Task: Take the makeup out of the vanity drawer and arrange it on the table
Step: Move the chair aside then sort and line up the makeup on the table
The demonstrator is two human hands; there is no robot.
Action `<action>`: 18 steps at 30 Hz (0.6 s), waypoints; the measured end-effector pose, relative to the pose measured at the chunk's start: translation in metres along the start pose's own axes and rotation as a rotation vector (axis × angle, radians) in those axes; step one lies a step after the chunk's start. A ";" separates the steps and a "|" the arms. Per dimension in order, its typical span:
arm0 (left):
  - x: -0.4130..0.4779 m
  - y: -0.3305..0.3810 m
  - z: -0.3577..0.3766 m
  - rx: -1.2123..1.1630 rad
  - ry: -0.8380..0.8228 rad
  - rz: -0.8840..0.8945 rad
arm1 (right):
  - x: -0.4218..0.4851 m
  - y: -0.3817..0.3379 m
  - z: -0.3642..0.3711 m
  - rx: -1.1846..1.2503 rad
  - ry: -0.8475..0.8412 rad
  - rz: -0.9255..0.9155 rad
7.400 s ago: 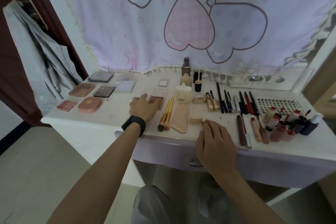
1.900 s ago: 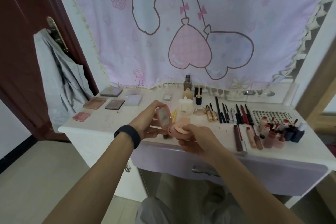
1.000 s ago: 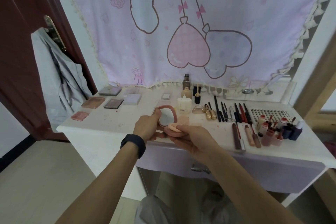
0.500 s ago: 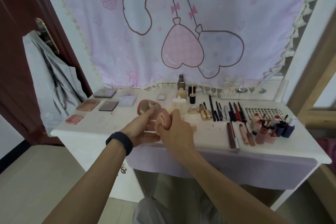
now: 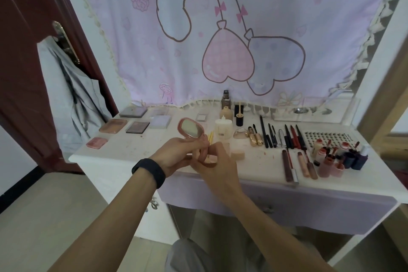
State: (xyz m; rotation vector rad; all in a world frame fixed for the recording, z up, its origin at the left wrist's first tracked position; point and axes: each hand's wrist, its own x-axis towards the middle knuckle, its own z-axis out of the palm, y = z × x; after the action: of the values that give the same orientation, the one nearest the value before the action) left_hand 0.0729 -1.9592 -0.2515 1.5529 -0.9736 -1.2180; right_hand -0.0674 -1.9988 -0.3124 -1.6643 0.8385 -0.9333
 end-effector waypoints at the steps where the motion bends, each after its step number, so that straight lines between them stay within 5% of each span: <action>1: -0.001 0.002 -0.002 0.035 -0.006 0.006 | 0.000 0.001 -0.003 0.036 -0.049 0.022; 6: -0.012 0.010 -0.016 0.504 0.020 0.024 | 0.012 -0.006 -0.024 0.601 -0.279 0.313; 11: -0.017 0.017 -0.002 0.937 -0.045 0.053 | 0.013 -0.014 -0.021 0.384 -0.253 0.281; 18: -0.022 -0.013 -0.005 0.802 0.228 0.235 | 0.008 -0.006 -0.017 0.545 -0.129 0.302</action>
State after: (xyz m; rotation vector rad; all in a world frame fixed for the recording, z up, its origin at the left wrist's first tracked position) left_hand 0.0743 -1.9340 -0.2576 2.0423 -1.5419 -0.4678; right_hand -0.0782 -2.0118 -0.3018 -1.0797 0.6506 -0.7484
